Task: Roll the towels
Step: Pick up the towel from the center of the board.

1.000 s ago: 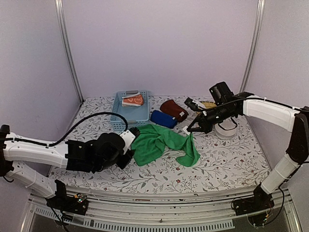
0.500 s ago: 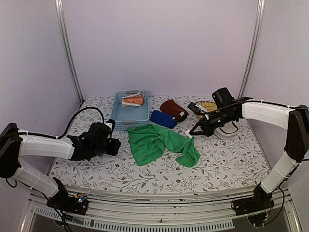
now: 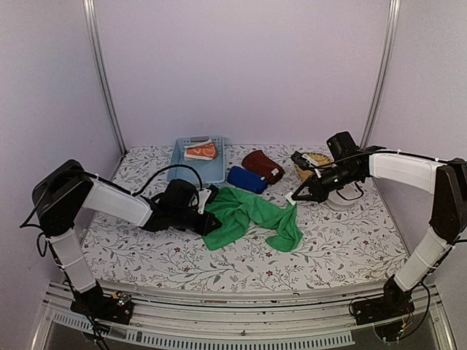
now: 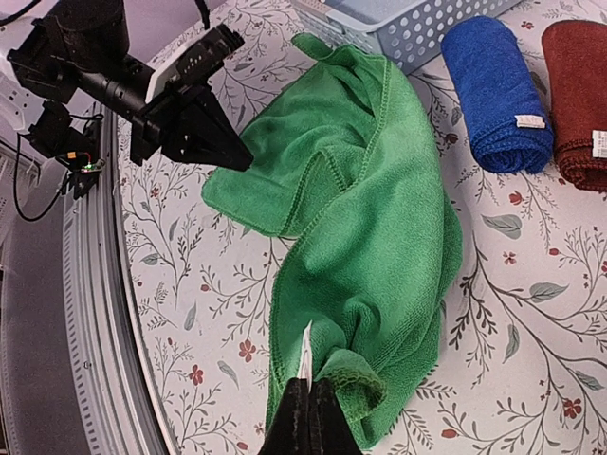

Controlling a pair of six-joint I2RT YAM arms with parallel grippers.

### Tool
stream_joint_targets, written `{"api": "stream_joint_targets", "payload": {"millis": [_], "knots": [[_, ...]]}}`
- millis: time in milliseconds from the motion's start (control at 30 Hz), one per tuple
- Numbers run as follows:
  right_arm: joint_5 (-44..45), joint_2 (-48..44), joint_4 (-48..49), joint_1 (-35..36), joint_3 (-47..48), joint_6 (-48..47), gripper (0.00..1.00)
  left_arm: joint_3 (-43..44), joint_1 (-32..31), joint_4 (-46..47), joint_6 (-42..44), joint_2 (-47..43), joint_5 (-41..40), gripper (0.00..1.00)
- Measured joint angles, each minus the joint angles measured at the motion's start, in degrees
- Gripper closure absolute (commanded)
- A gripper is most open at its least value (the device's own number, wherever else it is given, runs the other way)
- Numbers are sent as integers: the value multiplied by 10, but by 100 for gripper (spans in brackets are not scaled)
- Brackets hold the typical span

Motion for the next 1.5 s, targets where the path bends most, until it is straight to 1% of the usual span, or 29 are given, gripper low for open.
{"api": "stream_joint_targets", "payload": {"millis": [100, 200, 333, 500, 600, 633, 667, 733, 767, 800, 867, 933, 1000, 1067, 1133, 1333, 1500], "knots": [[0, 0, -1, -6, 1, 0, 98, 4, -19, -21, 2, 17, 10, 100], [7, 0, -5, -15, 2, -1, 98, -11, -38, -41, -1, 18, 14, 100], [21, -1, -18, -38, 7, -1, 98, -34, -59, -45, -17, -3, 18, 100], [35, -32, -42, -78, 21, 0, 98, -111, -96, -72, -67, -82, 41, 100], [38, -68, -62, -89, 24, -2, 98, -170, -112, -131, -113, -168, 47, 100], [37, -81, -70, -89, 24, -2, 98, -185, -115, -165, -126, -204, 45, 96], [35, -96, -79, -89, 24, -3, 98, -195, -118, -201, -137, -240, 39, 89], [33, -119, -92, -88, 25, -4, 98, -195, -118, -270, -148, -312, 23, 65], [33, -130, -99, -88, 25, -4, 98, -187, -113, -297, -150, -346, 15, 58], [33, -140, -104, -88, 25, -5, 98, -178, -109, -314, -147, -371, 9, 55], [34, -151, -109, -88, 25, -8, 98, -149, -76, -342, -142, -421, -6, 53], [36, -151, -111, -88, 25, -12, 98, -123, -7, -347, -132, -442, -20, 53], [40, -141, -111, -88, 25, -14, 98, -103, 65, -346, -122, -428, -36, 54], [44, -122, -111, -88, 25, -16, 98, -91, 111, -338, -111, -397, -44, 54], [48, -100, -111, -88, 24, -17, 98, -83, 150, -317, -96, -337, -50, 54], [48, -74, -111, -88, 24, -17, 98, -58, 202, -250, -38, -195, -46, 51], [47, -74, -108, -88, 24, -17, 98, -42, 231, -164, 8, -136, -9, 50]]}}
